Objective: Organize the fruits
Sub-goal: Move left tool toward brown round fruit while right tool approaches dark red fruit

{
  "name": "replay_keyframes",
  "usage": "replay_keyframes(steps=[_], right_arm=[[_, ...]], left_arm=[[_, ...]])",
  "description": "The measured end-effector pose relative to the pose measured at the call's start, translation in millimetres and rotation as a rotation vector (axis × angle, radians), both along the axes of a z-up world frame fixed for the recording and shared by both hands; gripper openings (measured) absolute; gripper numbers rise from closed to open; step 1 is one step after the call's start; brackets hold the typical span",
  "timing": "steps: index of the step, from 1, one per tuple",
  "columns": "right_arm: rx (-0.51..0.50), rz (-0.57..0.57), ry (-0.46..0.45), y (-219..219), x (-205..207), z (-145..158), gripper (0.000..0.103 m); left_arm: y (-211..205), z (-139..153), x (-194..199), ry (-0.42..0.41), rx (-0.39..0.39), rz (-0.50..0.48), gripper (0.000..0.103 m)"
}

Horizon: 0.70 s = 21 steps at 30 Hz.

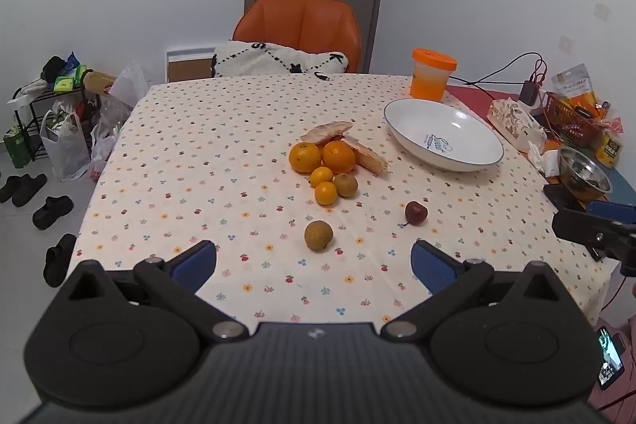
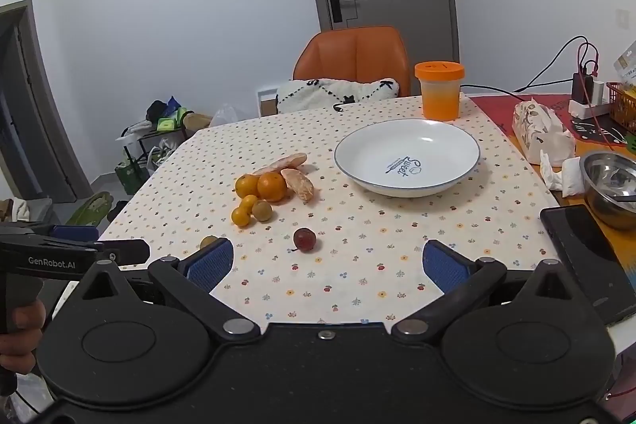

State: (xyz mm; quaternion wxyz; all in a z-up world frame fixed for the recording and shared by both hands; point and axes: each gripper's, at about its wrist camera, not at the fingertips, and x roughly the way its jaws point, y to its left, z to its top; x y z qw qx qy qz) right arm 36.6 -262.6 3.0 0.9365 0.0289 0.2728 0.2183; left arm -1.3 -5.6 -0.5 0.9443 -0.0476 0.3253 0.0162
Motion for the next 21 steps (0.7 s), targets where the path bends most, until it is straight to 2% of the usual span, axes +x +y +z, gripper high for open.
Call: replay_keyframes(steps=[21], right_arm=[[-0.005, 0.007, 0.004, 3.6, -2.0, -1.2, 0.103]], left_arm=[[0.3, 1.3, -3.5, -0.003, 0.0, -0.002, 0.103]])
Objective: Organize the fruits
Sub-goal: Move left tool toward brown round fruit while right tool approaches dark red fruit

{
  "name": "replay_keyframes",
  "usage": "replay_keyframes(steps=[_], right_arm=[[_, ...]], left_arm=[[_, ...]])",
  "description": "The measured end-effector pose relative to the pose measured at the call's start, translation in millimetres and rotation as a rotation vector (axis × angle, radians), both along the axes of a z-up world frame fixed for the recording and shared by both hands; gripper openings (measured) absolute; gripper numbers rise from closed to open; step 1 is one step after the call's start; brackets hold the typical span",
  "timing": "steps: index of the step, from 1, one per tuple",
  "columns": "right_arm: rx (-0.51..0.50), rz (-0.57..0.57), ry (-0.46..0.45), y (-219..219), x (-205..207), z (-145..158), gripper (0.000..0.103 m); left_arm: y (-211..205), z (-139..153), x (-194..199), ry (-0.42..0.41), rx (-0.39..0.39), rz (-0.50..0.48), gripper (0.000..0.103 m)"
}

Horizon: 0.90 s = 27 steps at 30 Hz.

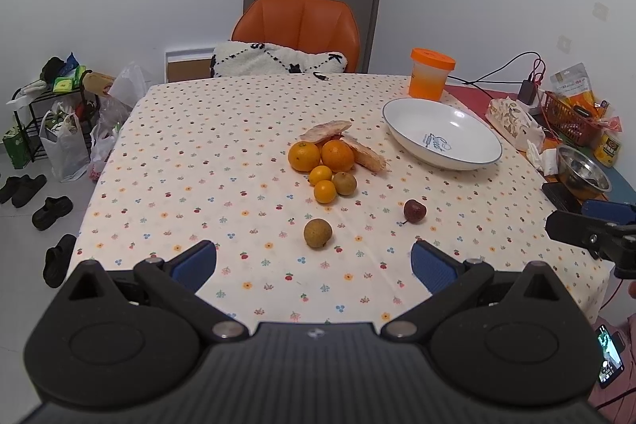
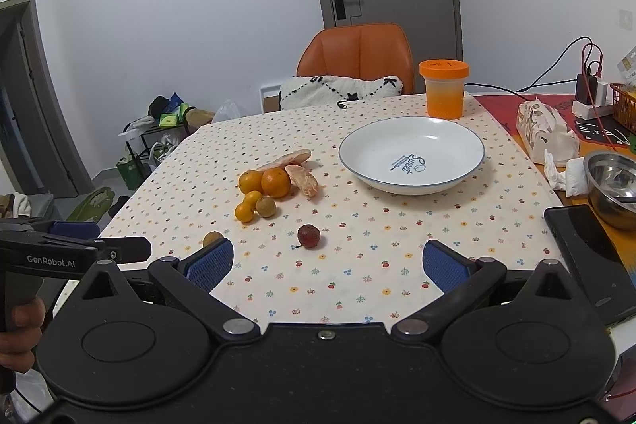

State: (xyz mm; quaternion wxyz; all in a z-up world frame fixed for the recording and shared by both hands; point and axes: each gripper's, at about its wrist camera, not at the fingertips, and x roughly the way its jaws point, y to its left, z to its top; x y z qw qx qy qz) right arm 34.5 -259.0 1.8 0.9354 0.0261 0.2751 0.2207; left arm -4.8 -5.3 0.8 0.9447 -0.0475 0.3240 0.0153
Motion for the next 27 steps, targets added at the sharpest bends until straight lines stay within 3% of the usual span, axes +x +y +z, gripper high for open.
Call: replay_keyframes(steps=[27], right_arm=[[-0.03, 0.007, 0.0, 3.7, -1.9, -0.2, 0.103]], left_arm=[[-2.9, -1.0, 0.4, 0.001, -0.002, -0.009, 0.103]])
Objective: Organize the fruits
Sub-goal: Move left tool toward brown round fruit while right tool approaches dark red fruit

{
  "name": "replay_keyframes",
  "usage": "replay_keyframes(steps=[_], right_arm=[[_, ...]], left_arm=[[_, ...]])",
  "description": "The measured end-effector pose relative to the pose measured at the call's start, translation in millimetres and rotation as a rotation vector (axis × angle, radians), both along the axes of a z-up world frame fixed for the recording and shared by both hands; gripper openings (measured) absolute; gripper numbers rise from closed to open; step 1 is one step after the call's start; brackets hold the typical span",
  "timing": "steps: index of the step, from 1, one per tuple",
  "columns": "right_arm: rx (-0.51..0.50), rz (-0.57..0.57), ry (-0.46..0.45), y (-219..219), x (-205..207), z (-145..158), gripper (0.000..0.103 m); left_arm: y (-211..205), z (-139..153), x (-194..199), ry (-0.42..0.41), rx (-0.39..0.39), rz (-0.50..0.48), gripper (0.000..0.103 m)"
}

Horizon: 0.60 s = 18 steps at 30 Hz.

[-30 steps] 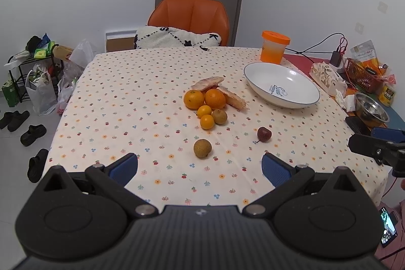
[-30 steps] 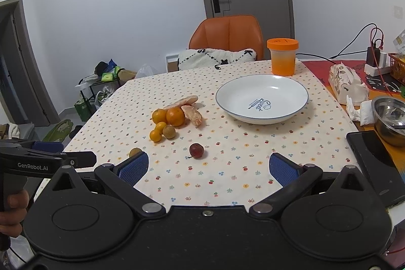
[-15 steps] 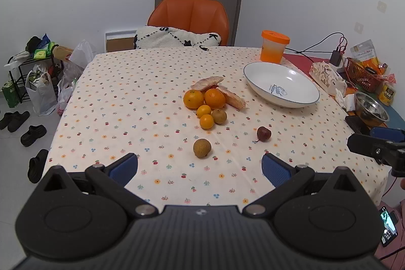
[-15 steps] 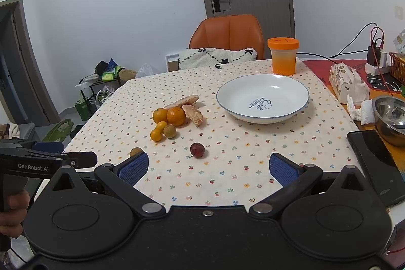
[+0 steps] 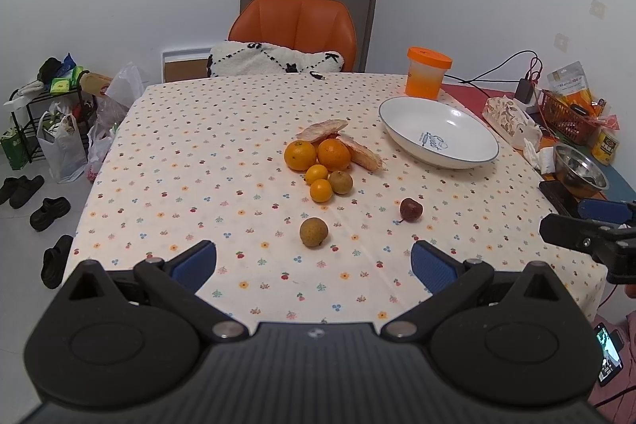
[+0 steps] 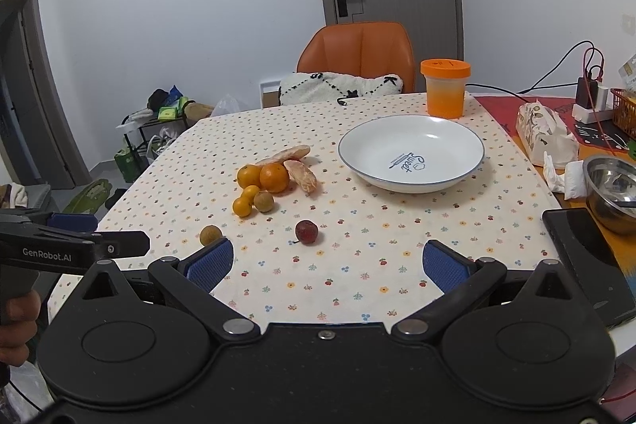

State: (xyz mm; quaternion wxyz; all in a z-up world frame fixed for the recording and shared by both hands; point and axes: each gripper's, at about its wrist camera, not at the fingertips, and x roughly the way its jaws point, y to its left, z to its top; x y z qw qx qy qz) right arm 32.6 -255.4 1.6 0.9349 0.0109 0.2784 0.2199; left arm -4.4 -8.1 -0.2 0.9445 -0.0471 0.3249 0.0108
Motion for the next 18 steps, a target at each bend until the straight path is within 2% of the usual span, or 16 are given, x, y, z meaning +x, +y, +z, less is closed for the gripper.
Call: replay_keyframes(steps=[18], right_arm=[[0.0, 0.008, -0.003, 1.6, 3.4, -5.3, 0.103]], left_arm=[[3.2, -1.0, -0.4, -0.031, -0.032, -0.026, 0.103]])
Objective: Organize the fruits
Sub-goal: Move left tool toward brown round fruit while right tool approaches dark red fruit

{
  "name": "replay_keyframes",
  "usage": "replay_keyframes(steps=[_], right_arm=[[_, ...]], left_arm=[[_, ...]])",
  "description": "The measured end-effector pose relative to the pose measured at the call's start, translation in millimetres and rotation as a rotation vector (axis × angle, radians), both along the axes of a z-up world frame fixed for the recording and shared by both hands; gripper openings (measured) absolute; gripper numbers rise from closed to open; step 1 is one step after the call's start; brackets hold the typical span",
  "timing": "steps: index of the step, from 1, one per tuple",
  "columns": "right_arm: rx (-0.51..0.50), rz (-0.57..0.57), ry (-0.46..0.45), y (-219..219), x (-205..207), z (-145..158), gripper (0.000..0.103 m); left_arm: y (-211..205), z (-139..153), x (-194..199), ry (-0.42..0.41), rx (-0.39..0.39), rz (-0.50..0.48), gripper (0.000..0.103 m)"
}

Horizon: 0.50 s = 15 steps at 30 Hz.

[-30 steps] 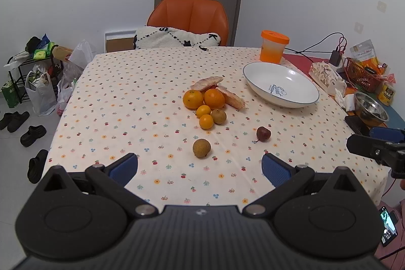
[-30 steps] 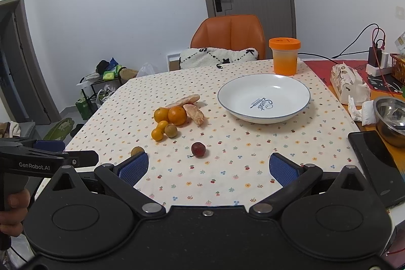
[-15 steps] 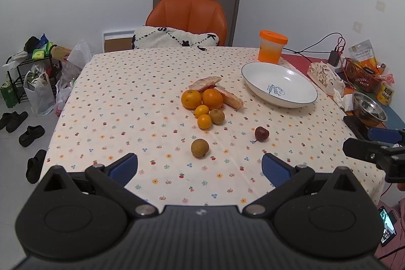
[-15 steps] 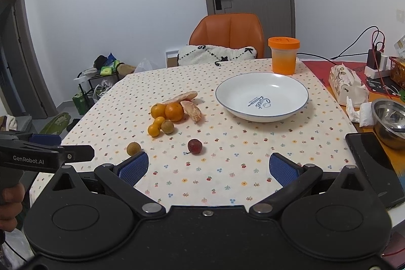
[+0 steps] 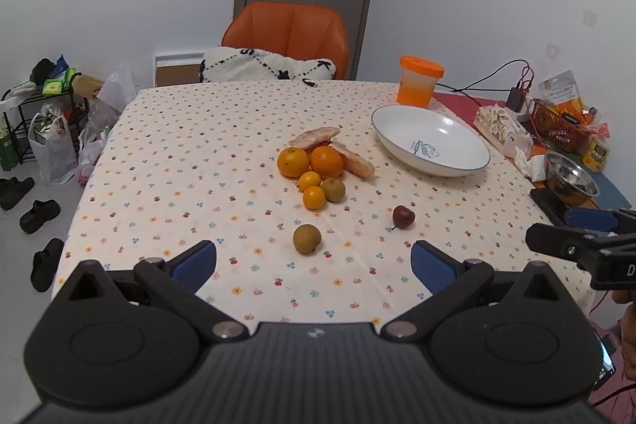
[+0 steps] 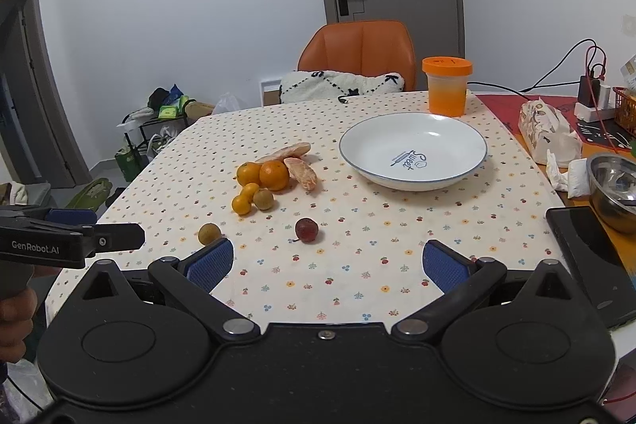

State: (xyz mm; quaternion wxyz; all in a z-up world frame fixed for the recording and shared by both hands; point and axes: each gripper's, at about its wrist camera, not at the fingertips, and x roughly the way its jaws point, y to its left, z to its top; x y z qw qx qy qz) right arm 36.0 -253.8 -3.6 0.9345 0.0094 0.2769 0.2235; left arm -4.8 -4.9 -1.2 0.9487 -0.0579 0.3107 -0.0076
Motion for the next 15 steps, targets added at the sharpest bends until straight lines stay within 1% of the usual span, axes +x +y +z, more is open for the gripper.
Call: replay_keyframes(steps=[5, 10, 12, 15], right_arm=[[-0.002, 0.014, -0.024, 1.6, 1.6, -0.2, 0.103], [0.007, 0.027, -0.032, 3.4, 4.7, -4.4, 0.103], [0.005, 0.024, -0.031, 4.1, 7.4, -6.8, 0.103], [0.005, 0.024, -0.023, 4.9, 12.7, -11.3, 0.103]], left_arm=[[0.5, -2.3, 1.3, -0.013, -0.012, -0.03, 0.103], [2.0, -3.9, 3.7, -0.037, -0.014, -0.025, 0.103], [4.3, -4.6, 4.1, -0.058, -0.034, -0.018, 0.103], [5.6, -6.7, 9.6, -0.06, -0.053, -0.019, 0.102]])
